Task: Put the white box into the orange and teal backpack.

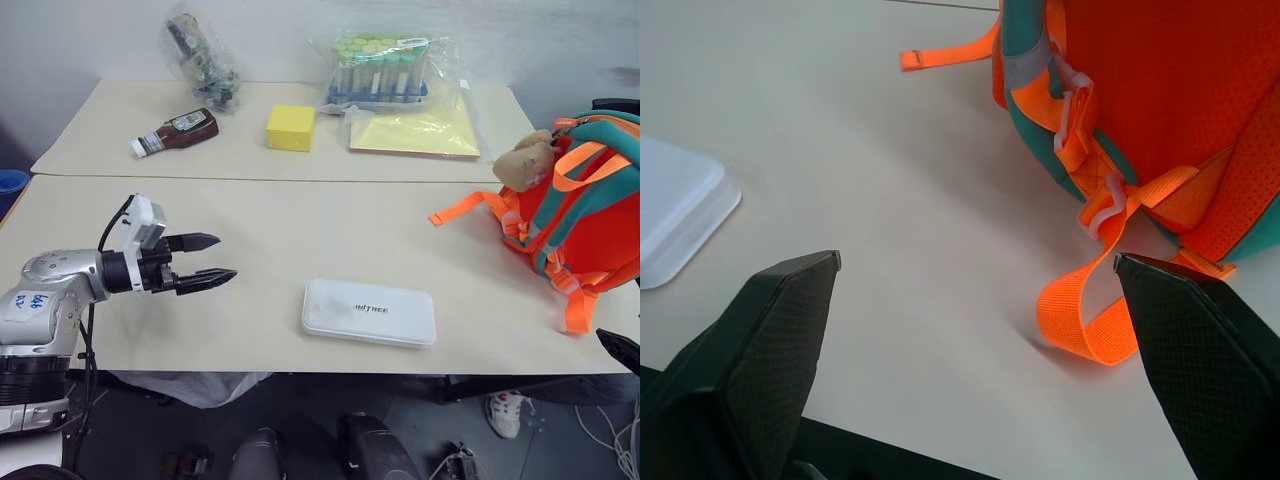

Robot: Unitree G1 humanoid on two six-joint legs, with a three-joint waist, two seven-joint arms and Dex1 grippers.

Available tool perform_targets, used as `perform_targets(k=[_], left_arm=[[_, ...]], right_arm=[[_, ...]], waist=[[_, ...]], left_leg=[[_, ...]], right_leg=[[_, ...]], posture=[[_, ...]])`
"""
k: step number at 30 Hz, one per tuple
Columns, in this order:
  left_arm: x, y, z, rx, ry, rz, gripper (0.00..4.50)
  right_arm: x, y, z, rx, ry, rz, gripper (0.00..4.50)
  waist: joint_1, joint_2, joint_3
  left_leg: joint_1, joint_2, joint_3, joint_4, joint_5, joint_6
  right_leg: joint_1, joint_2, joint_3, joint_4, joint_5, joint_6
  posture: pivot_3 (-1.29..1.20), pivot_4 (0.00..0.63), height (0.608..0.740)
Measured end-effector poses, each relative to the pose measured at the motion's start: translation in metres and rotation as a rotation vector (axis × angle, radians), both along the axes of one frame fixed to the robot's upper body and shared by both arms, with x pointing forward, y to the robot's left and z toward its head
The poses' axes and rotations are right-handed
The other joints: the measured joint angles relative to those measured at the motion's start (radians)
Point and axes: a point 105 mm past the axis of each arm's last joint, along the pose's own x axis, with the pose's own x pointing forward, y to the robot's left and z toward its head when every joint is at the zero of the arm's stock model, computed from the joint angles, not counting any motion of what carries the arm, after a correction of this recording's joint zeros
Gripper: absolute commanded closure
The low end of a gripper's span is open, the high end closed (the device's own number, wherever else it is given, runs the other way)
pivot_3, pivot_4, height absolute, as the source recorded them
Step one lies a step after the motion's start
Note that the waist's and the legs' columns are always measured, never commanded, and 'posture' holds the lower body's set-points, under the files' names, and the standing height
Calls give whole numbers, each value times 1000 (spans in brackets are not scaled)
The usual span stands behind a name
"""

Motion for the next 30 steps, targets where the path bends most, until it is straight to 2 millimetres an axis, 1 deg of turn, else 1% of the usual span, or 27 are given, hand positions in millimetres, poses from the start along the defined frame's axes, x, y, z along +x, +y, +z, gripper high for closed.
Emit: perform_targets(k=[6,13,15,16,17,18,20,21,22,23,24,25,27,29,30], left_arm=[[3,-1,-2,5,8,29,0],[2,-5,-2,19,4,20,0],[0,-11,-3,33,2,-3,0],[-1,-15,-6,54,9,-27,0],[-4,-24,-15,97,21,-70,181],[-8,-32,-29,170,24,-125,377],[-15,-45,-49,236,45,-213,837],[-19,-53,-57,238,60,-256,1111],[-21,-58,-60,237,63,-286,1496],[-21,-62,-61,244,61,-305,1815],[-21,-64,-61,258,51,-324,2027],[-19,-67,-60,275,32,-344,2336],[-17,-71,-59,288,8,-368,2945],[-17,-75,-63,282,11,-388,3535],[-19,-79,-65,277,15,-407,3894]], right_arm=[[3,2,-2,3,0,-15,9],[11,4,4,-14,-18,-15,9],[15,8,4,-35,1,15,9],[18,15,4,-59,19,53,9],[23,25,1,-92,50,118,186],[27,36,-4,-151,93,194,387],[31,54,-15,-212,158,313,859],[33,63,-22,-242,197,384,1160],[35,71,-26,-260,214,436,1599],[36,76,-29,-272,224,470,1914],[39,82,-32,-288,231,510,2161],[45,89,-35,-306,241,552,2518],[52,99,-40,-324,244,601,3167],[57,110,-47,-340,254,650,3825],[61,114,-49,-345,256,669,4223]], waist=[[-1,0,0],[0,0,0],[-1,0,0],[-1,0,0],[-2,0,0],[-3,0,0],[-1,0,0],[0,0,0],[0,0,0],[0,0,0],[0,0,0],[-1,0,0],[0,0,0],[0,0,0],[-1,0,0]], left_leg=[[0,0,0,0,0,0],[0,0,0,0,0,0],[0,0,0,0,0,0],[0,0,0,1,0,0],[0,0,1,0,0,0],[1,0,1,1,0,0],[0,0,0,1,0,0],[0,0,0,1,0,0],[-1,0,0,2,0,0],[-1,0,0,3,0,0],[-1,0,0,3,0,0],[-1,0,0,3,0,0],[0,0,0,4,0,1],[-1,0,0,4,0,1],[-1,0,0,5,0,1]], right_leg=[[0,0,0,0,0,0],[0,0,0,0,0,0],[0,0,0,0,0,0],[0,0,0,0,0,0],[0,0,1,0,0,0],[0,0,1,0,0,0],[0,1,1,0,0,0],[0,2,1,0,0,0],[0,1,1,1,0,0],[0,1,1,1,0,0],[0,1,1,1,0,0],[0,1,1,1,0,0],[0,1,1,2,0,1],[0,1,1,2,0,1],[0,1,1,2,0,1]], posture=[[0,150,740],[0,150,740],[0,150,740],[0,150,740],[0,150,740],[0,150,740],[0,150,740],[0,150,740],[0,150,740],[0,150,740],[0,150,740],[0,150,740],[0,150,740],[0,150,740],[0,150,740]])
